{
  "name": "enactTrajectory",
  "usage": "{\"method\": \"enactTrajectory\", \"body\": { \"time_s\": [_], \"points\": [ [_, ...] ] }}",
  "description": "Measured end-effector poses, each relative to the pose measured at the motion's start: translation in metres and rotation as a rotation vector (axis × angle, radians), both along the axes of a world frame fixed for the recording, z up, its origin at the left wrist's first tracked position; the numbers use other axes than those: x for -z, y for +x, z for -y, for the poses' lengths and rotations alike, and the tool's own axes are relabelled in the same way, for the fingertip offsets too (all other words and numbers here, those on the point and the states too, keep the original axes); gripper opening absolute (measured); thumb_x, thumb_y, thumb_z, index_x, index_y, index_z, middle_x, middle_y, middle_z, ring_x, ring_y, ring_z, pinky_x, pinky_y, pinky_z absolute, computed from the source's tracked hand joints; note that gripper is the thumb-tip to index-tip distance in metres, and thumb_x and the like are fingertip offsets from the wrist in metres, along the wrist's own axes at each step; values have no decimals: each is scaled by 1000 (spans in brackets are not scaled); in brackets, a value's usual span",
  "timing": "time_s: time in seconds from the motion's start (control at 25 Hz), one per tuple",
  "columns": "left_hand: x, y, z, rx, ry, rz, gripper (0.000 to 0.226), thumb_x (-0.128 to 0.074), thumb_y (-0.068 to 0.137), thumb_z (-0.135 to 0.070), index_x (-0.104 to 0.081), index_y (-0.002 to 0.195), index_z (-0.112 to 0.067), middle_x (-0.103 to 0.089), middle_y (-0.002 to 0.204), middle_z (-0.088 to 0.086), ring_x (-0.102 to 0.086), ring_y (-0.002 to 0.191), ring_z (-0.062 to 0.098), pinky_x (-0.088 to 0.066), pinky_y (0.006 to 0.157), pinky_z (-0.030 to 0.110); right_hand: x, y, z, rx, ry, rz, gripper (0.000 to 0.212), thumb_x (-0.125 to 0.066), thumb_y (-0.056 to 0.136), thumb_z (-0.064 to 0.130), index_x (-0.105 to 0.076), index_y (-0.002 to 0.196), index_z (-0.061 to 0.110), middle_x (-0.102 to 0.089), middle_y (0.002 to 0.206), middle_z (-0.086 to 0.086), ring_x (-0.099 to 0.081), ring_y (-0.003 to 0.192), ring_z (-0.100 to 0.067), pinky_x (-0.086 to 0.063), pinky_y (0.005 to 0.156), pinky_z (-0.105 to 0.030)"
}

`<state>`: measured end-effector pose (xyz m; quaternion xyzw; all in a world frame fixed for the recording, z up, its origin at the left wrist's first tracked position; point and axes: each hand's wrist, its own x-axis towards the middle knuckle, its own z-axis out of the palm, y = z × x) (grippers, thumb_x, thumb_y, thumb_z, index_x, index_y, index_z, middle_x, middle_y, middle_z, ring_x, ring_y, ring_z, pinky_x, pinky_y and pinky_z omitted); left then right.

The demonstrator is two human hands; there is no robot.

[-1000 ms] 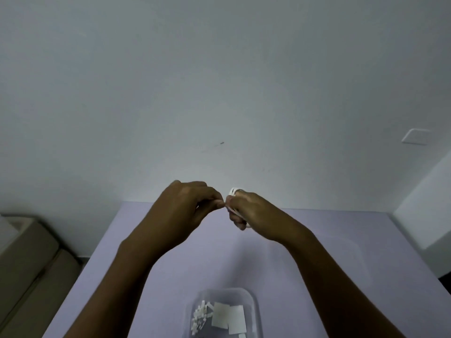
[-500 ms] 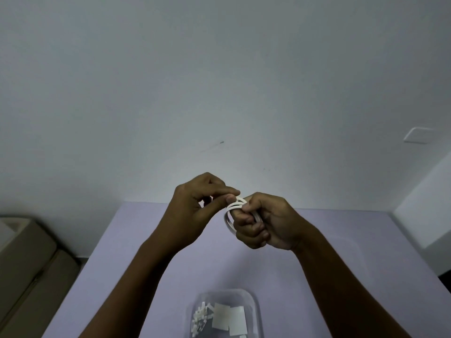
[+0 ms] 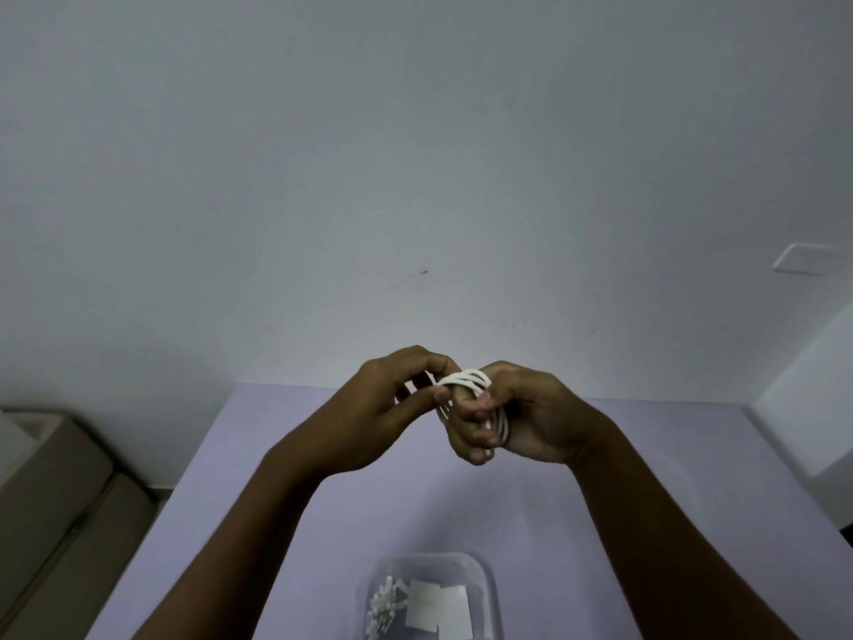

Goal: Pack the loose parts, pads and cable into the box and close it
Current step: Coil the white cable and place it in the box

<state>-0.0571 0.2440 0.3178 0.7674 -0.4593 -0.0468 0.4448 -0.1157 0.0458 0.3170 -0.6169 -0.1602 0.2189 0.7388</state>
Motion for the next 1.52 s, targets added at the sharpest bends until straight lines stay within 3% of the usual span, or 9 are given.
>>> {"method": "enactTrajectory", "body": {
  "time_s": [0.12, 0.2, 0.32, 0.52, 0.84, 0.92, 1.08, 1.24, 1.52],
  "points": [
    [7, -2, 7, -45, -13, 105, 16, -47, 102, -19, -61, 109, -17, -61, 101, -8, -57, 88, 12, -41, 73, 15, -5, -3, 1, 198, -313, 141, 25, -54, 99, 9, -63, 80, -4, -69, 73, -24, -71, 77, -35, -49, 71, -32],
    [8, 0, 10, -84, -68, 144, 16, -47, 102, -16, -62, 107, -16, -61, 98, -7, -57, 85, 13, -41, 71, 17, -5, -7, 2, 323, -293, 221, 16, -62, 95, 9, -71, 89, -4, -74, 86, -25, -74, 84, -33, -55, 74, -28],
    [7, 5, 10, -143, -94, 170, 16, -49, 102, -17, -64, 106, -17, -61, 93, -7, -58, 83, 16, -45, 68, 23, 6, -5, 12, 491, -239, 281, 9, -67, 90, 4, -75, 88, 0, -75, 83, -19, -72, 78, -27, -54, 75, -32],
    [16, 7, 12, -156, -72, -51, 15, -56, 98, -22, -69, 105, -26, -68, 97, -14, -61, 86, 16, -46, 64, 20, 28, -6, 12, 641, -263, 250, 14, -70, 89, 22, -80, 90, 13, -75, 85, -13, -63, 77, -17, -49, 74, -26],
    [33, -1, 21, -189, -14, -131, 16, -60, 96, -22, -71, 104, -31, -71, 93, -19, -59, 70, 7, -40, 61, 13, 52, -13, 13, 748, -204, 216, 15, -73, 85, 25, -82, 94, 16, -74, 90, -19, -63, 80, -17, -54, 71, -31],
    [32, 1, 24, -184, -29, -211, 16, -60, 96, -20, -72, 102, -29, -72, 90, -14, -60, 70, 11, -45, 61, 22, 52, -13, 15, 780, -220, 232, 12, -74, 85, 21, -81, 94, 16, -76, 88, -16, -65, 78, -18, -55, 70, -29],
    [30, 2, 27, -103, -124, -485, 16, -59, 96, -13, -69, 108, -17, -74, 85, 2, -45, 56, 7, -35, 50, 14, 46, -11, 23, 837, -226, 242, 14, -79, 81, 12, -79, 95, 10, -77, 83, -9, -69, 72, -19, -54, 68, -27],
    [37, 3, 25, -29, -143, -517, 25, -58, 97, -9, -59, 120, -15, -76, 95, 6, -41, 54, 11, -37, 53, 17, 47, -11, 23, 855, -278, 288, 16, -79, 82, 11, -78, 98, 8, -78, 84, -6, -71, 70, -20, -57, 66, -27],
    [49, -3, 19, -66, -109, -517, 17, -60, 96, -14, -62, 113, -15, -73, 89, 10, -52, 62, 9, -36, 52, 11, 66, -14, 13, 855, -341, 295, 16, -73, 88, 12, -79, 99, 21, -78, 88, 1, -71, 77, -22, -58, 67, -27]
  ]
}}
